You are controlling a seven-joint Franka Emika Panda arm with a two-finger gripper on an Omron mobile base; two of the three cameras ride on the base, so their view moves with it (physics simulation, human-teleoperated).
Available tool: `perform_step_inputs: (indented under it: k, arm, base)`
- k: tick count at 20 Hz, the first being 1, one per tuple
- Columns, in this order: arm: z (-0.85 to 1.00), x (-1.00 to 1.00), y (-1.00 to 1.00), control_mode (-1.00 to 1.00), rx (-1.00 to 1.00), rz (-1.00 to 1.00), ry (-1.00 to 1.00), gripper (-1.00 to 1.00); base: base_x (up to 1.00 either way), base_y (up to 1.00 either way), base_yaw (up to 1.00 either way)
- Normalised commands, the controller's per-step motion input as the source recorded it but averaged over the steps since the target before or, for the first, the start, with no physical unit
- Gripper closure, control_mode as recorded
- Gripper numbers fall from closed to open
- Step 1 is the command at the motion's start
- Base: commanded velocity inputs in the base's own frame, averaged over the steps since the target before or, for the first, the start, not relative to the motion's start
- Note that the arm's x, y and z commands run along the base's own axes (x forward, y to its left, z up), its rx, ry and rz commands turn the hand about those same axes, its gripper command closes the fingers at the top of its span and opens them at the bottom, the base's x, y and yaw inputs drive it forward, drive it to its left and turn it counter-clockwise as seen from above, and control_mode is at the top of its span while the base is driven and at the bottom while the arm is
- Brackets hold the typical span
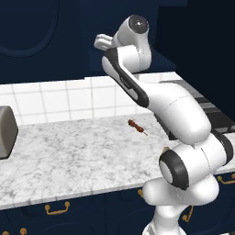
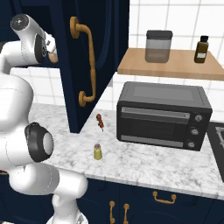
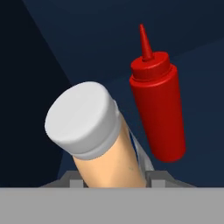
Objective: Put the shaker and condiment bottle from the counter next to their counterparts in the cabinet.
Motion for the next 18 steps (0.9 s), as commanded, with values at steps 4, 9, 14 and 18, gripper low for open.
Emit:
perform_step_inputs:
  k: [4,9,14,18]
  arm:
    - [-0.29,0.21,0.00,-1.00,0.00,0.03,0.00,-1.00]
    - [-0.24,0.06,0.00,-1.00,0.00,0.04,0.00,-1.00]
    - [-0.04,-0.11,0.00,-1.00,0.00,0.01,0.00,-1.00]
    - [0.00,-0.44,0.00,-1.00,0.02,0.00,0.00,-1.00]
  base:
    - [0.00,0.00,0.00]
    - [0.00,0.00,0.00]
    - [0.00,0.00,0.00]
    - [0.00,0.00,0.00]
